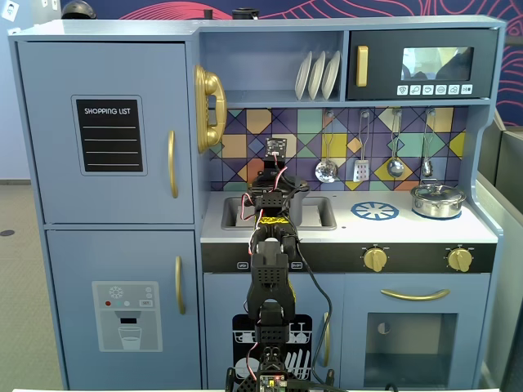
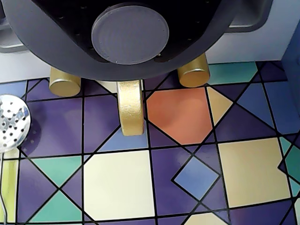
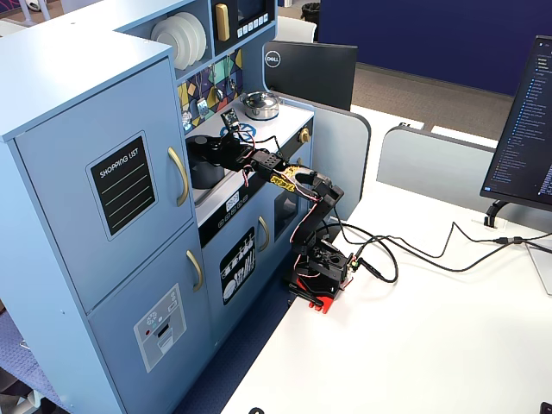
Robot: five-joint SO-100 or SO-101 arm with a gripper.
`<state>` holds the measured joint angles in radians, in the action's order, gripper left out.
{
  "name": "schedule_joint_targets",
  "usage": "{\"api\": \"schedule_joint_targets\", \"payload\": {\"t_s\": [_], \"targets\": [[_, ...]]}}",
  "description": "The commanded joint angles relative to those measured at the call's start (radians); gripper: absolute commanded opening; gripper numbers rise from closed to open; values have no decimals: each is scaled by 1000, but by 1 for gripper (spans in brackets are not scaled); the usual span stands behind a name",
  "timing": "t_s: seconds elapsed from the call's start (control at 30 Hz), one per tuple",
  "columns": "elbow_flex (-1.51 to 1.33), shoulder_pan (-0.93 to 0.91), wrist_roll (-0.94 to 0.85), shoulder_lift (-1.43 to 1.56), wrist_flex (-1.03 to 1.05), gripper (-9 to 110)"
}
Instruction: Pick up the lid from the counter and put it on the gray recipient
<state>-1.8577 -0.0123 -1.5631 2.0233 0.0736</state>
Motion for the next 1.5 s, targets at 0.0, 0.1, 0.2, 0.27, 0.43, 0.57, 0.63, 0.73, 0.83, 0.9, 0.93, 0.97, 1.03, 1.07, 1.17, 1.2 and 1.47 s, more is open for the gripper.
{"api": "schedule_joint_targets", "payload": {"t_s": [0.0,0.1,0.2,0.27,0.43,0.57,0.63,0.73,0.83,0.9,0.93,0.97,1.03,1.07,1.17,1.2,1.47], "targets": [[40,0,-34,9,-12,0],[40,-12,-35,3,-23,0],[41,-25,-46,-3,-35,0],[44,-29,-48,-5,-34,0],[44,-35,-49,-5,-34,1],[44,-66,-54,15,23,21],[43,-77,-63,29,52,26],[43,-87,-52,58,100,27],[44,-101,-54,84,112,28],[48,-106,-63,107,118,27],[51,-107,-64,121,124,26],[54,-109,-64,135,135,26],[66,-107,-66,166,175,26],[72,-106,-63,183,198,25],[83,-95,-69,236,253,24],[83,-91,-72,255,265,24],[127,-54,-107,397,459,19]]}}
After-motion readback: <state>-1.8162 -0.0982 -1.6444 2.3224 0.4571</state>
